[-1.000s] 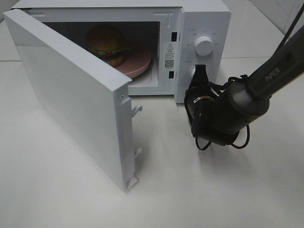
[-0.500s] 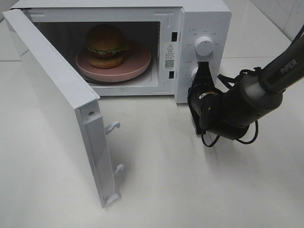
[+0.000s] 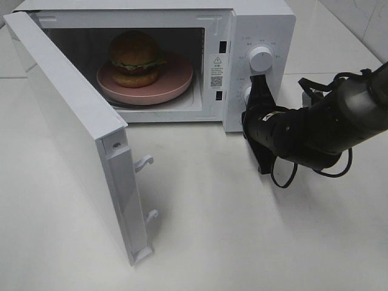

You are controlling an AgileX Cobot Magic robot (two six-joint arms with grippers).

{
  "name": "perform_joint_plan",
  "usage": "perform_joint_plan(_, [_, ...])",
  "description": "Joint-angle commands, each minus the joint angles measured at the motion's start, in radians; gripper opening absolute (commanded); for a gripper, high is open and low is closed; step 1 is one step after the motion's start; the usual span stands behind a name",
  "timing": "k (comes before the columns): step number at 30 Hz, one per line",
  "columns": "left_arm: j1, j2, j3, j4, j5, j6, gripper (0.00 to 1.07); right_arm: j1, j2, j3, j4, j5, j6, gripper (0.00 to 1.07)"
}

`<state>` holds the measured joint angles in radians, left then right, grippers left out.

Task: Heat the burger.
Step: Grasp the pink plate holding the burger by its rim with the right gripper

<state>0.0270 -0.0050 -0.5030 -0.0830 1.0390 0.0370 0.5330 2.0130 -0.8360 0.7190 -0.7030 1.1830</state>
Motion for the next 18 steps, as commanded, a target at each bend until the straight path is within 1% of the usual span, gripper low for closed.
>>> perform_joint_plan(1, [-0.006, -0.018, 0.004, 0.002, -0.001, 0.000, 1.00, -0.003, -0.028, 0.020, -0.014, 0.058, -0.038, 0.00])
perform_joint_plan(3, [-0.006, -0.018, 0.004, 0.002, -0.001, -0.001, 1.00, -0.003, -0.086, 0.062, -0.014, 0.120, -0.103, 0.00])
perform_joint_plan(5, [-0.006, -0.018, 0.004, 0.002, -0.001, -0.001, 1.00, -0.003, -0.100, 0.071, -0.014, 0.135, -0.127, 0.00])
perform_joint_plan(6, [-0.006, -0.018, 0.004, 0.002, -0.001, -0.001, 1.00, -0.003, -0.136, 0.093, -0.014, 0.173, -0.195, 0.00])
perform_joint_plan(9, [-0.006, -0.018, 0.004, 0.002, -0.001, -0.001, 1.00, -0.003, -0.151, 0.100, -0.013, 0.194, -0.235, 0.00])
perform_joint_plan(11, [-0.006, -0.018, 0.004, 0.002, -0.001, -0.001, 1.00, -0.020, -0.209, 0.113, -0.013, 0.331, -0.390, 0.01])
perform_joint_plan(14, [-0.006, -0.018, 0.004, 0.002, -0.001, -0.001, 1.00, -0.025, -0.223, 0.113, -0.013, 0.368, -0.440, 0.01])
perform_joint_plan(16, [-0.006, -0.018, 0.004, 0.002, -0.001, -0.001, 1.00, -0.042, -0.273, 0.113, -0.014, 0.483, -0.648, 0.02])
perform_joint_plan(17, [-0.006, -0.018, 0.004, 0.002, -0.001, -0.001, 1.00, -0.042, -0.273, 0.113, -0.014, 0.483, -0.648, 0.02])
perform_joint_plan(18, [-0.006, -0.018, 0.004, 0.002, -0.001, -0.001, 1.00, -0.047, -0.287, 0.113, -0.014, 0.504, -0.704, 0.02])
